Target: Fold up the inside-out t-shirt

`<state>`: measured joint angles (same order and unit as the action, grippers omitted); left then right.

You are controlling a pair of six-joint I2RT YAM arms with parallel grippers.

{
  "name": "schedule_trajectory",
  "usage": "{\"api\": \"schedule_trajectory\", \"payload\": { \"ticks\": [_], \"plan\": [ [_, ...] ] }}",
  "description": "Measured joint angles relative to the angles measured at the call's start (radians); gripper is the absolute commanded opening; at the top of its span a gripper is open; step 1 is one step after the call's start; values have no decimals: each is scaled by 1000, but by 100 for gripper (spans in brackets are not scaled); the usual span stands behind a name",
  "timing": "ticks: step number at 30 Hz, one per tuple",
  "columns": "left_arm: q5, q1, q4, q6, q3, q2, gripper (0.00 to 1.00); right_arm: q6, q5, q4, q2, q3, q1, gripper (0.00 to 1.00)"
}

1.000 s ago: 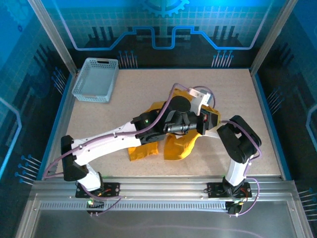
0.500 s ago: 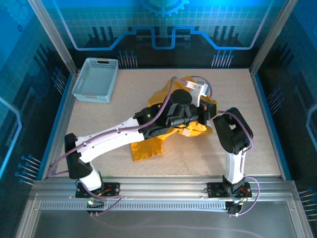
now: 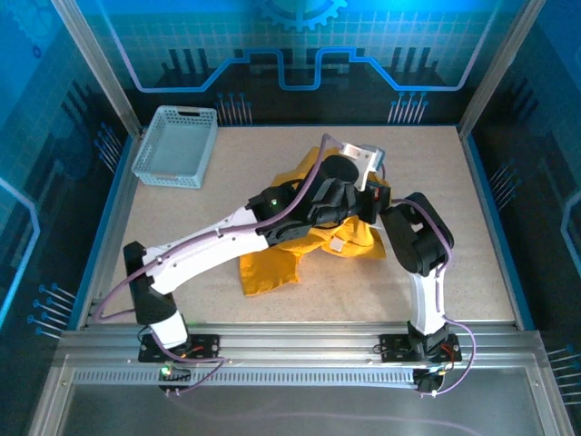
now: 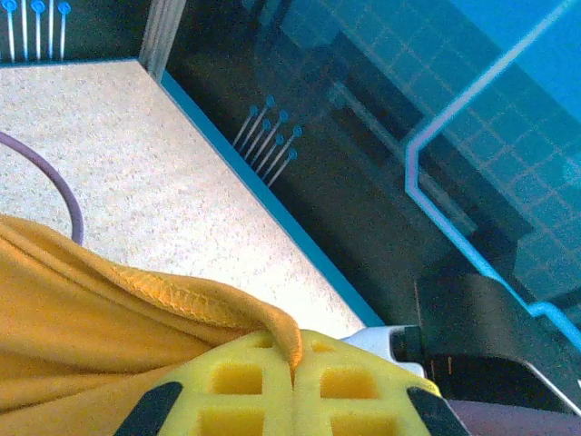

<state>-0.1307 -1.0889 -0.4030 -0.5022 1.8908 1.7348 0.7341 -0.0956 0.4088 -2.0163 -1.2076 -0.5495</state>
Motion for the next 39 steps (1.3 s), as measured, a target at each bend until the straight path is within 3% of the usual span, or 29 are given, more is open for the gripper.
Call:
{"api": "schedule_trajectory", "payload": {
  "ticks": [5, 11, 18, 25, 29, 30, 33, 39],
  "plan": [
    [69, 0, -90, 14, 119, 36, 0, -81, 108, -88, 21, -103, -16, 93],
    [80, 24, -118, 12, 138, 41, 0, -100, 179, -214, -49, -236, -25, 93],
    [-11, 50, -137, 62, 70, 1, 0, -99, 232, -460, -173, -394, -32, 88],
    [-37, 51, -111, 82, 0, -42, 0, -78, 148, -607, -228, -492, -71, 89],
    [-34, 51, -217, 75, 137, 38, 0, -37, 6, -521, -224, -472, -60, 89],
    [-16, 51, -244, 64, 195, 73, 0, -21, -32, -484, -223, -459, -53, 89],
    [139, 20, -89, 36, 358, 209, 0, -4, -67, -439, -231, -441, -67, 91],
    [313, -53, 0, 30, 412, 280, 0, -21, -42, -451, -232, -442, -113, 92]
  ]
}}
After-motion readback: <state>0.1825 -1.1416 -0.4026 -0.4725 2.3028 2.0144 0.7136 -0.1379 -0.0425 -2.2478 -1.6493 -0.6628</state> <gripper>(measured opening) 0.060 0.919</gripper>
